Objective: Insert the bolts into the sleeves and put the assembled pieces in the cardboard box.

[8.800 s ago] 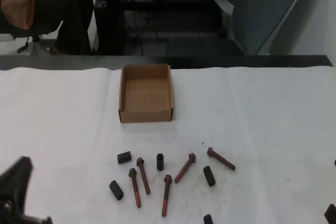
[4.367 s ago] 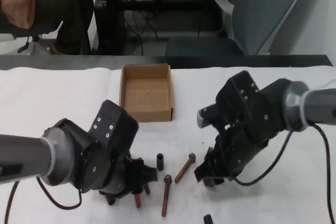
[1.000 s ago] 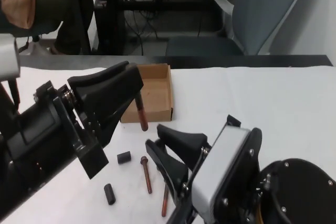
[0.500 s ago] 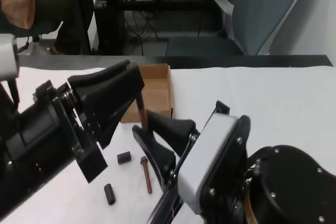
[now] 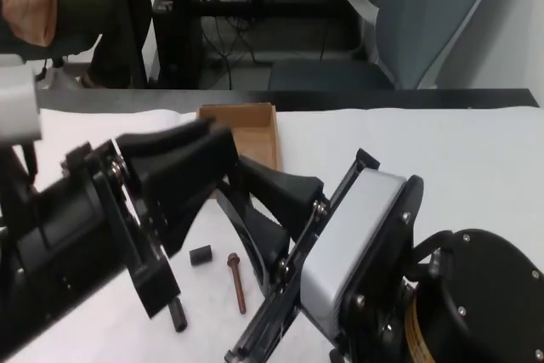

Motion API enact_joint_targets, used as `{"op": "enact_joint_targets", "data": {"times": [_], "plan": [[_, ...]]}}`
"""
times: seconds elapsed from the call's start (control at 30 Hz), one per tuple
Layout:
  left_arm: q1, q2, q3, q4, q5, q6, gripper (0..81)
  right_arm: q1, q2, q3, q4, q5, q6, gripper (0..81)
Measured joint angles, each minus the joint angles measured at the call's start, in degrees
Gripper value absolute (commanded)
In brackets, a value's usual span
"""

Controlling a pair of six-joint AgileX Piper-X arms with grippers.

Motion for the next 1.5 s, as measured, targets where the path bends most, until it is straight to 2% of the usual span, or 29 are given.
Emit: {"op": "enact_joint_targets", "data": {"times": [0.13, 0.23, 0.27, 0.3, 0.47, 0.57, 0.77, 0.8, 0.9, 0.93, 1.03, 1.17, 1.23, 1.33, 1.37, 1.4, 1.5], "plan": [[0.00, 0.00, 0.00, 0.99, 2.95, 0.29, 26.6, 0.00, 0.00, -0.27, -0.10, 0.12, 0.00, 0.6], [0.00, 0.00, 0.00, 0.99, 3.85, 0.38, 53.6, 0.00, 0.00, -0.30, 0.02, 0.12, 0.00, 0.6], [0.00, 0.00, 0.00, 1.27, 4.53, 0.38, 67.3, 0.00, 0.00, -0.30, 0.17, 0.12, 0.25, 0.6], [0.00, 0.00, 0.00, 1.51, 4.85, 0.38, 70.0, 0.00, 0.00, -0.30, 0.27, 0.12, 0.70, 0.6], [0.00, 0.00, 0.00, 0.88, 5.34, 1.04, 70.0, 0.00, 0.00, -0.41, 3.14, 0.42, 2.19, 0.6], [0.57, 0.00, 0.00, -1.93, 4.79, 2.59, 70.0, 0.00, 0.00, -0.41, 6.22, 3.31, 2.54, 0.6], [5.15, -1.67, 0.05, -8.72, 1.54, 3.59, 70.0, 0.00, 0.00, -0.47, 11.18, 9.83, 2.54, 0.6], [6.27, -2.51, 0.05, -7.87, 1.54, 3.59, 61.2, 0.00, 0.00, -0.47, 11.40, 10.95, 2.54, 0.6], [9.11, -5.31, 0.05, -0.95, 1.54, 3.87, 1.4, 0.00, 0.00, -0.47, 12.02, 14.17, 2.54, 0.6], [10.02, -6.27, 0.05, 3.35, 1.62, 4.47, 0.7, -0.24, 0.00, -0.62, 12.47, 14.74, 2.90, 0.6], [11.98, -8.07, 0.05, 16.51, -0.51, 7.27, 1.8, -1.89, 0.00, -1.71, 17.50, 14.73, 6.83, 0.6], [12.62, -5.40, 0.05, 30.82, -6.81, 10.52, 2.1, -7.74, 0.64, -6.06, 29.92, 11.36, 10.84, 0.6], [12.51, -1.08, 0.05, 35.66, -8.43, 11.36, 14.3, -11.11, 1.84, -9.67, 35.20, 8.82, 11.13, 0.6], [11.98, 7.19, 0.05, 37.60, -10.14, 11.75, 48.3, -16.67, 5.22, -16.66, 42.45, 3.39, 11.11, 0.6], [11.82, 10.37, 0.05, 37.61, -10.59, 11.43, 63.1, -18.62, 6.99, -19.65, 45.63, 1.34, 11.11, 0.6], [11.70, 12.90, 0.05, 37.61, -10.98, 10.67, 70.0, -20.38, 8.59, -22.03, 47.74, -0.31, 11.11, 0.6], [11.58, 21.67, -0.64, 38.30, -11.68, 4.58, 70.0, -24.42, 14.94, -29.91, 54.65, -4.30, 11.11, 0.6]]}}
